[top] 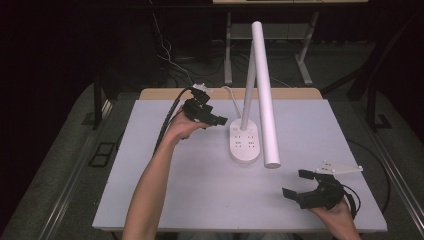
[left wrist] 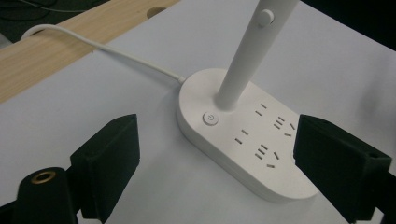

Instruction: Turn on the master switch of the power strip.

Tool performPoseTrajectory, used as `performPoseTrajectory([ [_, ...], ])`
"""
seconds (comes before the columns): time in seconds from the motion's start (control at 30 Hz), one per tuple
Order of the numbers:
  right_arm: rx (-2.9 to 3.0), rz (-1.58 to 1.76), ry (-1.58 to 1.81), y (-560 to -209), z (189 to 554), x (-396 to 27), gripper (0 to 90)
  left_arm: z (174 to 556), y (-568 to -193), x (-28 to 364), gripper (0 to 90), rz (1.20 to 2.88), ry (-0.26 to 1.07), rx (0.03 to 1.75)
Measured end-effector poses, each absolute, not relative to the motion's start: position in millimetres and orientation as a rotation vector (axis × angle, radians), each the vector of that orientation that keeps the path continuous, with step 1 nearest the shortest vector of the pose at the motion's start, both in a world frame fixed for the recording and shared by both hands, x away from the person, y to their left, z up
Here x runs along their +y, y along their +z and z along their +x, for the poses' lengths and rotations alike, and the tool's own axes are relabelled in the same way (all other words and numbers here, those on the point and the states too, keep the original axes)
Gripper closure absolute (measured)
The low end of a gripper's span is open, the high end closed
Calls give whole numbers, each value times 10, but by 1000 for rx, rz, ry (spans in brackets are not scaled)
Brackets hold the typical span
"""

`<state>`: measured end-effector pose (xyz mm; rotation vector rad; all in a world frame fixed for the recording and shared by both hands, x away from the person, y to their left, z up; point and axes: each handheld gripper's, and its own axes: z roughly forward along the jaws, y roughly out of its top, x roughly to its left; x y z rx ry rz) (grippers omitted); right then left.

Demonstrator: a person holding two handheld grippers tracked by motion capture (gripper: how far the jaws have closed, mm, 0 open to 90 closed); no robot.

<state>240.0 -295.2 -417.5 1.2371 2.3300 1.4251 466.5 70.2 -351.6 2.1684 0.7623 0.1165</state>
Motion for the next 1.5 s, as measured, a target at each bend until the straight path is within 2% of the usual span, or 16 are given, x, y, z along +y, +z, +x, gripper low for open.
performPoseTrajectory([
  [0.57,2330,1248,1422,-4178,2398,-2962,3,4788,-3718,606,220,2141,59,833],
  [0.87,2330,1245,1421,-4181,2400,-2969,3,4820,-3812,544,316,2102,42,863],
  [1.07,2336,1245,1417,-4183,2402,-2966,3,4828,-3861,499,427,2099,45,859],
  [1.3,2343,1241,1416,-4183,2397,-2962,3,4832,-3973,439,617,2060,18,892],
  [1.47,2341,1240,1416,-4181,2398,-2966,3,4850,-4019,409,694,2047,13,890],
  [1.5,2342,1241,1416,-4181,2399,-2966,3,4852,-4025,404,741,2039,7,890],
])
